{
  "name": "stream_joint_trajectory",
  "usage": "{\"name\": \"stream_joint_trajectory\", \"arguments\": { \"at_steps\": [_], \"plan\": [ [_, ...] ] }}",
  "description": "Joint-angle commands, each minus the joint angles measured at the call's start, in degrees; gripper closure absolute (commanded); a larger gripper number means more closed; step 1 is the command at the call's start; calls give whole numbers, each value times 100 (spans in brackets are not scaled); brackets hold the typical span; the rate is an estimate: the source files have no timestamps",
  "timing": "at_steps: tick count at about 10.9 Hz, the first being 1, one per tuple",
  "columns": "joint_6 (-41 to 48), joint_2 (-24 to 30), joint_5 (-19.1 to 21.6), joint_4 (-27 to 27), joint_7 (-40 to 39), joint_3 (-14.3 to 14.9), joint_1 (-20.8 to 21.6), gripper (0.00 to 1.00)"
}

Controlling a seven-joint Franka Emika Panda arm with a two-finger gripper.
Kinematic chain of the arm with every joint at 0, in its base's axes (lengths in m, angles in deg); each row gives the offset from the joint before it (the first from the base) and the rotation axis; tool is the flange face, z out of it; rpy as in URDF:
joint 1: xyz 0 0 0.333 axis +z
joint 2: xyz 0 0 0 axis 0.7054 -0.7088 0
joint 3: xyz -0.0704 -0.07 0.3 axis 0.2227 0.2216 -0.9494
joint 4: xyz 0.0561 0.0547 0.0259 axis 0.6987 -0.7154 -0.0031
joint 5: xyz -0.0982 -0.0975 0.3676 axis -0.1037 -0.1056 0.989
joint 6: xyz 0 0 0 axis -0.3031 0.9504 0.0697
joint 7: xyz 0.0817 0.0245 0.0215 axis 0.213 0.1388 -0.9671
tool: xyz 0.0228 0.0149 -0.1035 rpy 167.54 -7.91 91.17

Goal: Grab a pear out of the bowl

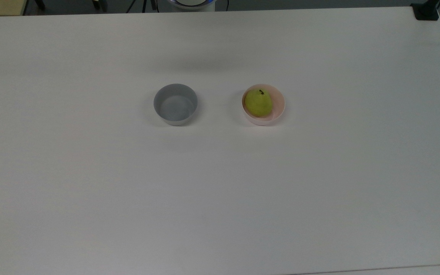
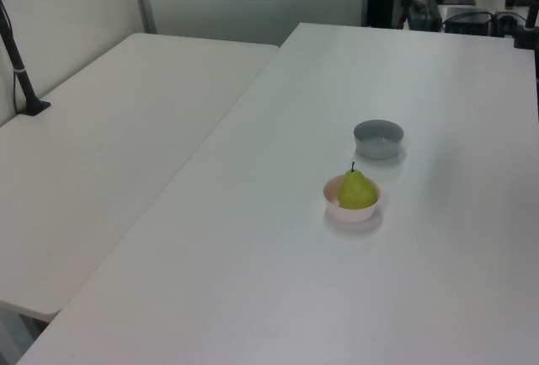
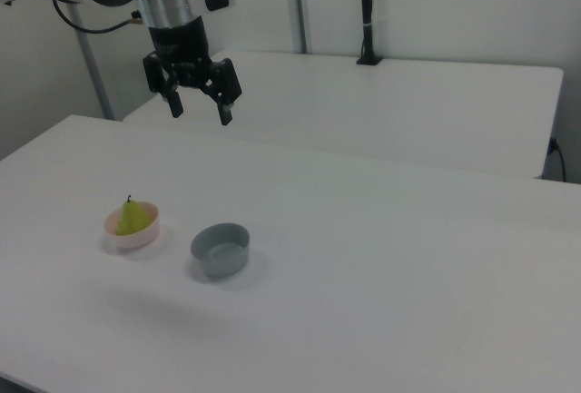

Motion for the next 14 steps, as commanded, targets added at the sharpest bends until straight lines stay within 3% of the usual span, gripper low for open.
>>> {"name": "stream_joint_trajectory", "arguments": {
  "at_steps": [1,4,6,9,10,13,14],
  "plan": [
    [35,17,89,-34,-346,15,43,0],
    [290,-27,36,-112,-2083,-55,70,0],
    [299,-141,-234,-122,-2114,-274,271,0],
    [536,-168,-351,-183,-2079,-301,570,0],
    [502,-168,-290,-227,-1983,-310,693,0],
    [152,-212,148,-428,-545,-319,1080,0],
    [-268,-247,246,-664,34,-458,1185,0]
  ]
}}
